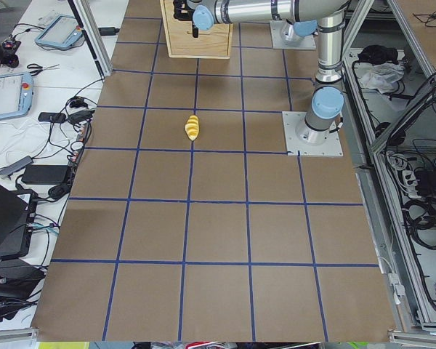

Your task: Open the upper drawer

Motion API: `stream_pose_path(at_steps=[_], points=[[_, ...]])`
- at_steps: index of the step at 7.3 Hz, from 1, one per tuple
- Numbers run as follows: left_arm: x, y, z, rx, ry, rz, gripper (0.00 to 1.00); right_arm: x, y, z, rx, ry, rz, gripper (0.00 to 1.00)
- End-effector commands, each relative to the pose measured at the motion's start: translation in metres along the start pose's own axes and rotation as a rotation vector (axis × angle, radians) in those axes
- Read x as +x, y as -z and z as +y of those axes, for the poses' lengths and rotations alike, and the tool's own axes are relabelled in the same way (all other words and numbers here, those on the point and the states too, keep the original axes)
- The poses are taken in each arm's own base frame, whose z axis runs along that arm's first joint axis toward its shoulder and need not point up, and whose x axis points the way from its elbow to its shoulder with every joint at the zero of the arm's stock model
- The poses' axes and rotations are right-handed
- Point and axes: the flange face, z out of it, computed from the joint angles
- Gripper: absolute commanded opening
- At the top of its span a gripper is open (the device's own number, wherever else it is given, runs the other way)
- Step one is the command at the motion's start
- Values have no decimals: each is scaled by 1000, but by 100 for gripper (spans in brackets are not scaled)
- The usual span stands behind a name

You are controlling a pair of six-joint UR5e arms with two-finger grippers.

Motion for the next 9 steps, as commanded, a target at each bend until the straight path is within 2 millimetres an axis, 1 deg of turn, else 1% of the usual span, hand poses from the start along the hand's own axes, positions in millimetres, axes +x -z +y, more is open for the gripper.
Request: stream_pose_path(at_steps=[1,2,3,4,5,6,7,8,9], points=[[-7,8,-3,17,-16,-24,100,1,0,0,0,-3,0,100],[-16,14,-8,27,-42,-48,100,0,-1,0,-1,-1,0,100],[-27,20,-13,35,-28,-54,100,0,-1,0,-2,1,0,100],[-32,21,-16,35,-29,-56,100,0,0,0,0,0,0,100],[-33,22,-16,35,-27,-58,100,0,-1,0,-1,1,0,100],[-42,26,-20,35,-13,-62,100,0,0,0,0,-1,0,100],[-54,26,-21,25,-3,-66,100,0,-1,0,-1,1,0,100],[-68,25,-15,13,-13,-74,100,0,0,0,0,-1,0,100],[-78,29,-12,13,-19,-75,100,0,-1,0,-1,-1,0,100]])
